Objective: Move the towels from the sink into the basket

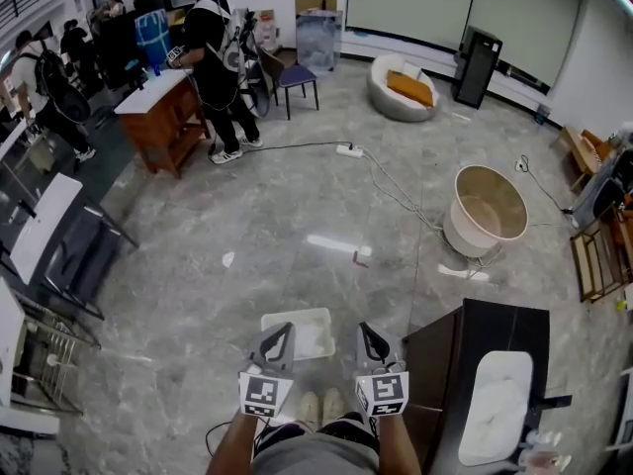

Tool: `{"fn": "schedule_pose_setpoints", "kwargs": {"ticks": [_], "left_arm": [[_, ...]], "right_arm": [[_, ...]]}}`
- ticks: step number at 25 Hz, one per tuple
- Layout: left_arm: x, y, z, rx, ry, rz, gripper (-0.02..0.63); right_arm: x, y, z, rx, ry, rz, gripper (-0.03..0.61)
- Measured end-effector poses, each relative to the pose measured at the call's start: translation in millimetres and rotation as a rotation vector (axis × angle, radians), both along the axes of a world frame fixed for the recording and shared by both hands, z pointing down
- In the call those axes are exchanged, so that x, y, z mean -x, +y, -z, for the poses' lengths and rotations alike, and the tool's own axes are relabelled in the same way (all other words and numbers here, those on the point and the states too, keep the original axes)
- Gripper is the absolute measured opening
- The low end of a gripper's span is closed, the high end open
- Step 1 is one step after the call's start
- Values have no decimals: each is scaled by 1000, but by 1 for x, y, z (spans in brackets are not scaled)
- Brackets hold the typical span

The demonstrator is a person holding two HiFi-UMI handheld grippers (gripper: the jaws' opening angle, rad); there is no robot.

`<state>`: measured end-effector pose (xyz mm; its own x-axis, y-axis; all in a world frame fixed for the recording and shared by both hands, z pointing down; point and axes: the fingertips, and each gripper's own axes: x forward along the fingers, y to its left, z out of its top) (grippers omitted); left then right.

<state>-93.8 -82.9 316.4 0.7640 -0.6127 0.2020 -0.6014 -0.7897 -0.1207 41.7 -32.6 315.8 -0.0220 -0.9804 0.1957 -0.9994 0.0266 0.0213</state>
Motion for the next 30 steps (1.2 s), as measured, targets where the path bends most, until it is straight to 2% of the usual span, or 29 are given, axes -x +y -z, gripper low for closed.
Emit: {"fn": "schedule_pose_setpoints", "kwargs": {"ticks": [4, 10, 15, 21, 30], "left_arm": [[-6, -1, 0, -10, -3, -8, 9], [-12, -4, 10, -11, 32, -15, 9], [-28, 1, 11, -10, 38, -59, 9], [-65, 13, 15, -13, 41, -194, 9], [-135, 53, 15, -8, 54, -445, 9]], "right_arm": [[-4, -2, 2, -11, 6, -10, 3], [-7, 0, 3, -4, 2, -23, 3], [-20, 13, 3, -2, -6, -67, 3], [-45, 38, 3, 3, -8, -197, 3], [-97, 109, 2, 10, 9, -466, 3]]}}
